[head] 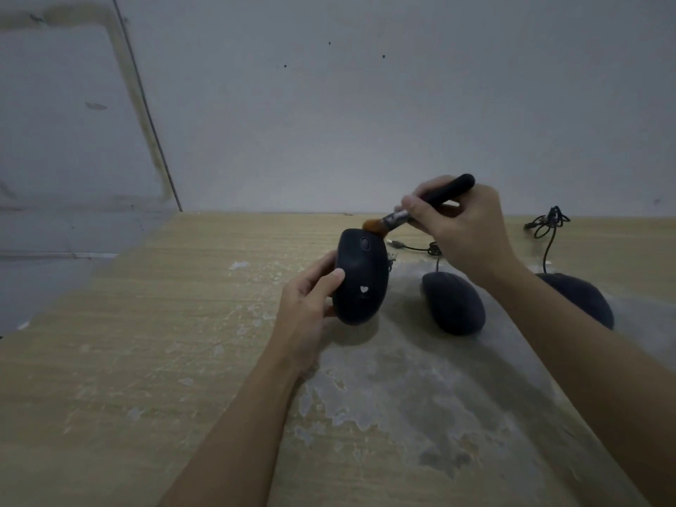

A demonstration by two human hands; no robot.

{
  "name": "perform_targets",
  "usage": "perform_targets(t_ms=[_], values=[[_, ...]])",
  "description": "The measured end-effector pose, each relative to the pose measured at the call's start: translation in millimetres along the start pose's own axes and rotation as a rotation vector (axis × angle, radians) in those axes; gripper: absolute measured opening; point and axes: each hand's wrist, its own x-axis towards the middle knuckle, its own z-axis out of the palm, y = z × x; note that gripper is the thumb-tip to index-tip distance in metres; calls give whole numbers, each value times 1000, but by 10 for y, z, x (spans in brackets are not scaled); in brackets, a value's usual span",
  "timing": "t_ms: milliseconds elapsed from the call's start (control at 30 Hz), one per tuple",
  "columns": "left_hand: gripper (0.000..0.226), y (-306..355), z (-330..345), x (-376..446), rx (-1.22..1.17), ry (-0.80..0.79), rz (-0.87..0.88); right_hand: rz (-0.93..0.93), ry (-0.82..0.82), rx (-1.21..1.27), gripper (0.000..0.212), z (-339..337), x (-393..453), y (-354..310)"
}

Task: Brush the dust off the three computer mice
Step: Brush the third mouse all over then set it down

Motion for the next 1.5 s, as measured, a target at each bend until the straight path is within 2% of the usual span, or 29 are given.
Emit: perform_targets(t_ms=[67,133,333,433,600,767,867,1033,1100,1167,1267,1367,1500], values=[[34,11,-12,10,-14,59,-2,-26,76,-80,7,-21,-13,44],[30,23,-33,26,-61,128,2,64,132,-3,8,-20,-31,26],[33,60,-88,43,-123,208,32,714,-239,274,25,269,-125,-25],[35,81,-101,38,-96,189,63,842,-341,271,27,415,-47,-3],[36,32,-140,64,27,95,47,833,-394,332,22,489,84,82],[38,-68,-112,130,217,-17,-24,833,-360,325,17,497,118,234],[37,-128,-106,153,456,-67,33,819,-336,230,18,508,114,304],[39,-95,-82,143,766,-5,163,808,-271,343,17,522,172,369],[44,-117,-109,149,813,-14,156,801,-281,279,20,525,184,400],[60,-118,-134,137,861,-77,131,796,-282,205,22,504,195,410],[77,-95,-146,120,1123,-152,157,783,-257,240,21,418,205,374],[72,-102,-106,135,1190,-88,199,762,-199,358,17,326,204,336],[65,-120,-19,133,1244,-10,206,744,-145,338,18,237,166,320]])
